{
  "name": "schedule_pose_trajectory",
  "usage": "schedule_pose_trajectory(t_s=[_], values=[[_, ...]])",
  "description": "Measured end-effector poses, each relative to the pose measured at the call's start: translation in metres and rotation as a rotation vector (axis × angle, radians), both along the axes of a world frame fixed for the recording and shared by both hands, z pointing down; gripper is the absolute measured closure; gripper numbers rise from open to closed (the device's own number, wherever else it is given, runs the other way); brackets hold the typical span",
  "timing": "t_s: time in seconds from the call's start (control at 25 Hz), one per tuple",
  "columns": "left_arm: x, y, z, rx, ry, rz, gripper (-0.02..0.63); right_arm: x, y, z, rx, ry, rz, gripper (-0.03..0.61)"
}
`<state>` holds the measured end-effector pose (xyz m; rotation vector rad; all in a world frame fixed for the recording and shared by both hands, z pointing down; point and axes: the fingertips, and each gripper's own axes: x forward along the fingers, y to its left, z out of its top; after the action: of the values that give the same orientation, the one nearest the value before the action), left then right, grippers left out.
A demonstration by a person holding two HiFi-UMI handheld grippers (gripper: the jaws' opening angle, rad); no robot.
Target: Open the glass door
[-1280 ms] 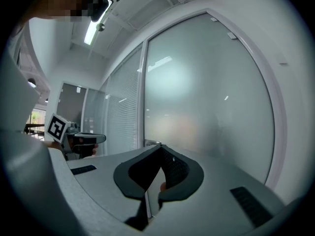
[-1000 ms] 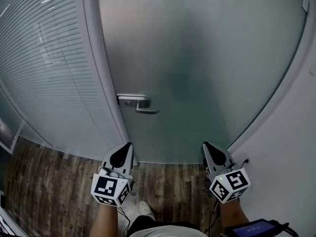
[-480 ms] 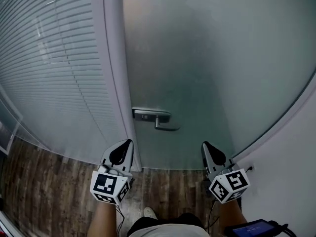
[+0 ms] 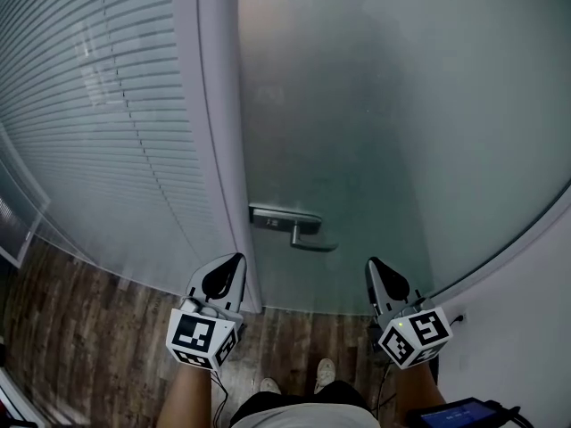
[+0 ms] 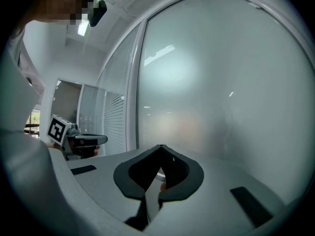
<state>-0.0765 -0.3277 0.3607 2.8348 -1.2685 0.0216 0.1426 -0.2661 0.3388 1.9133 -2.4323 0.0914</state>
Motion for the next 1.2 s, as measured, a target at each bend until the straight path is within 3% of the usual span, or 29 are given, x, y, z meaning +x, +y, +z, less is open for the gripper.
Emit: schedule_pose_trajectory(t_s=[0.4, 0.8, 0.84, 0.88, 1.2], values=[[0.039, -0.014, 0.0, -0.012, -0.019, -0.075, 0.615, 0.034, -0.041, 0.009, -0.012, -0.015, -0.125, 0.58], [0.045, -0.018, 0.02, -0.057, -0.039, -0.109, 0.615, 0.025, -0.06, 0.047, -0.14, 0.011, -0.275, 0.578], [0.045, -0.018, 0.021, -0.061, -0.041, -0.111, 0.615, 0.022, -0.061, 0.051, -0.159, 0.015, -0.297, 0.523], [0.044, -0.018, 0.023, -0.065, -0.041, -0.113, 0.615, 0.019, -0.063, 0.055, -0.177, 0.024, -0.315, 0.507], [0.03, -0.013, 0.029, -0.094, -0.043, -0.136, 0.615, -0.008, -0.072, 0.085, -0.308, 0.214, -0.451, 0.429]])
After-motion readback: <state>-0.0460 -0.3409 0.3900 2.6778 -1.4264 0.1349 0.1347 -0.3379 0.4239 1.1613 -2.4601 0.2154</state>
